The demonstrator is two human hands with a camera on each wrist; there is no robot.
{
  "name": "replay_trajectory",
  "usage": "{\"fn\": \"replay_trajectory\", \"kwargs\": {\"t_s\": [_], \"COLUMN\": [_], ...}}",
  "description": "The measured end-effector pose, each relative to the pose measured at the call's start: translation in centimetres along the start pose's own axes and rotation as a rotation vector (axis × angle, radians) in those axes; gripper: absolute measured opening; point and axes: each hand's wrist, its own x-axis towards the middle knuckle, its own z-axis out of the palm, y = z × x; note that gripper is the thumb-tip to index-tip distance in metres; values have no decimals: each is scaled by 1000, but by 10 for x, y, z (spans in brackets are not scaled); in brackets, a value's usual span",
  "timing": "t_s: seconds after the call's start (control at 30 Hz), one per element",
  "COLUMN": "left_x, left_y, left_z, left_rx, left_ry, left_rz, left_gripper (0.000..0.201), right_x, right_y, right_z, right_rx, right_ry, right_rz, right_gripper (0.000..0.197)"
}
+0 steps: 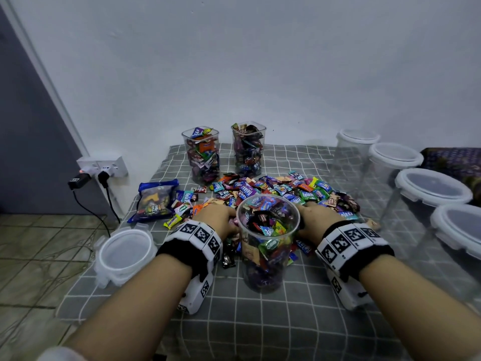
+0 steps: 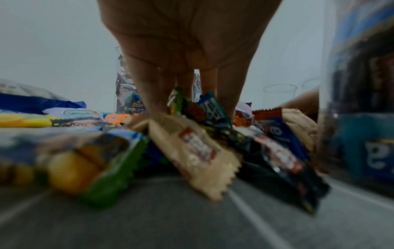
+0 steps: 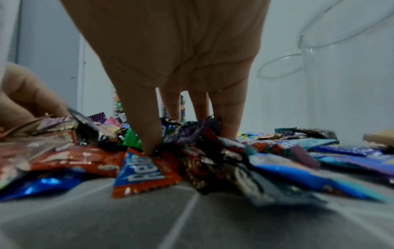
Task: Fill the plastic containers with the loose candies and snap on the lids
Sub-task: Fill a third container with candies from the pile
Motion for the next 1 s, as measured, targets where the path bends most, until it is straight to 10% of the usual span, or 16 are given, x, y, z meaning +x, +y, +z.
{"fn": "replay_trajectory", "kwargs": {"t_s": [1.0], "left_x": [-20], "left_y": [9], "left_z": [-8], "left_rx": [-304], "left_ry": [449], "left_rz": [-10], "left_gripper": [19], "right_x": [-22], "right_y": [-2], "right_z": [-20], "right_rx": [260], "right_ry": [311], "right_rz": [39], "right_gripper": [3]}}
